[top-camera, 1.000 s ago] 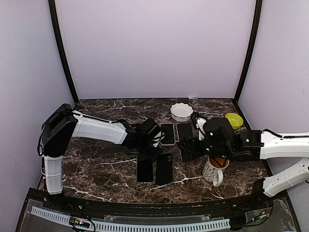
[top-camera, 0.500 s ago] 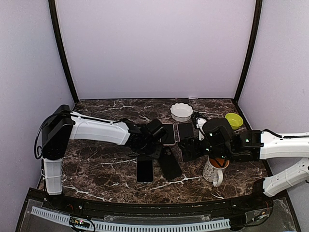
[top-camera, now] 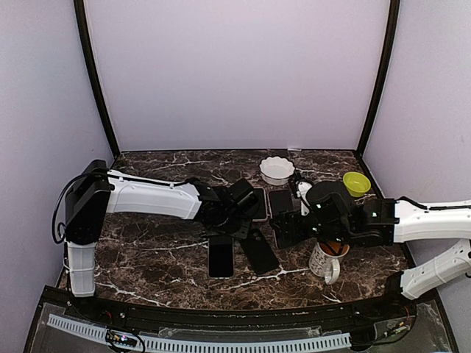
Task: Put the phone into the phone case
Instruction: Adjust the phone case at the center of the board, then install the phone into the phone case.
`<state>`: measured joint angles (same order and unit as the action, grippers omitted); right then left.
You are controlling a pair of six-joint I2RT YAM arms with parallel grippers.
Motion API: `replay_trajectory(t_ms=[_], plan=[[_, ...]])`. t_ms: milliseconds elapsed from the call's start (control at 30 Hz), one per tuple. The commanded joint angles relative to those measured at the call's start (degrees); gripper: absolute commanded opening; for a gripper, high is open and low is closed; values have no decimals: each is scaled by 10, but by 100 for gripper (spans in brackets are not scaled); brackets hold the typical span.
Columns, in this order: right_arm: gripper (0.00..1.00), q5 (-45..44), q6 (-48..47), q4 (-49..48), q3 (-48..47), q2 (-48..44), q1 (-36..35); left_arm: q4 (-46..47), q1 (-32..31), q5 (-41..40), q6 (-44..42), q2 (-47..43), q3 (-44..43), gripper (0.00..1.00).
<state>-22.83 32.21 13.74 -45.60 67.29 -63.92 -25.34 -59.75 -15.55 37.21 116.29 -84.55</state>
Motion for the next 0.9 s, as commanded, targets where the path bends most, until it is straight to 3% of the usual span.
replay_trajectory(t_ms=[0,133,233,400,633,867], plan=[[39,17,-1,-38,-19,6,-7,-10,3,9,-37,-25,-16,33],[39,21,-5,-37,-19,17,-6,-8,32,15,-71,-78,-9,47],[39,22,-20,-36,-34,41,-6,-3,88,36,-98,-131,19,58],[38,22,-52,-35,-75,103,-8,10,163,21,-140,-206,84,97],[34,17,-96,-23,-130,224,-9,69,205,-21,-190,-296,156,99],[27,5,-95,-17,-155,306,-11,89,223,-5,-199,-293,184,99]])
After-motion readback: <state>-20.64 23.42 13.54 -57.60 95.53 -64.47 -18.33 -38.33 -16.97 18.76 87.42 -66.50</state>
